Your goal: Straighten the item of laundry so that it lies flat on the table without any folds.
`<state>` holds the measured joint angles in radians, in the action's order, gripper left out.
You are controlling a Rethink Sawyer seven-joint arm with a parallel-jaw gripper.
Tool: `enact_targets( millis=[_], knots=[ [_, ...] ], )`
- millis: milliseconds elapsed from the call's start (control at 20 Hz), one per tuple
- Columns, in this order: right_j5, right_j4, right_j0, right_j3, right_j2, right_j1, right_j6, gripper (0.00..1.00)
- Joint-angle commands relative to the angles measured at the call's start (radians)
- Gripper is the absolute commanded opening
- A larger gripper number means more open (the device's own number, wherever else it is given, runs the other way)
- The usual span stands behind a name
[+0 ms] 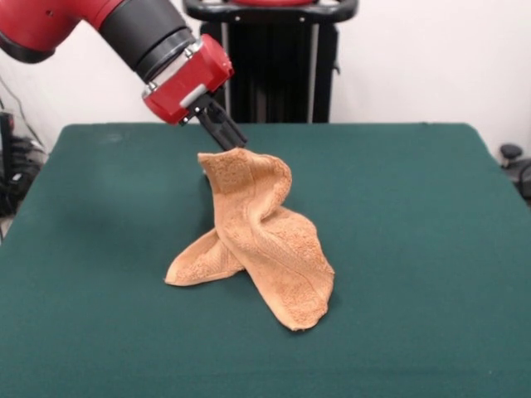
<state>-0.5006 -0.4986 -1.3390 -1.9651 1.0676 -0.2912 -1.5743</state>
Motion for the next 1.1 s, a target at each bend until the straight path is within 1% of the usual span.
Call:
enact_targets(
  millis=[50, 200, 400, 650, 850, 950, 1050, 1100],
  knots=[
    [-0.048, -0.009, 0.074, 0.109, -0.016, 0.083, 0.107, 0.0],
    [-0.04, -0.005, 0.049, 0.032, -0.014, -0.002, 0.039, 0.0],
    [-0.042, 0.028, 0.024, -0.053, 0.026, -0.131, -0.038, 0.0],
    [-0.024, 0.073, 0.013, -0.135, 0.059, -0.236, -0.109, 0.0],
    [0.002, 0.093, 0.016, -0.192, 0.068, -0.294, -0.135, 0.0],
    [0.004, 0.11, 0.018, -0.229, 0.075, -0.364, -0.157, 0.0],
    [-0.01, 0.128, 0.034, -0.246, 0.065, -0.432, -0.171, 0.0],
    [-0.011, 0.133, 0.046, -0.244, 0.057, -0.45, -0.175, 0.0]
  ],
)
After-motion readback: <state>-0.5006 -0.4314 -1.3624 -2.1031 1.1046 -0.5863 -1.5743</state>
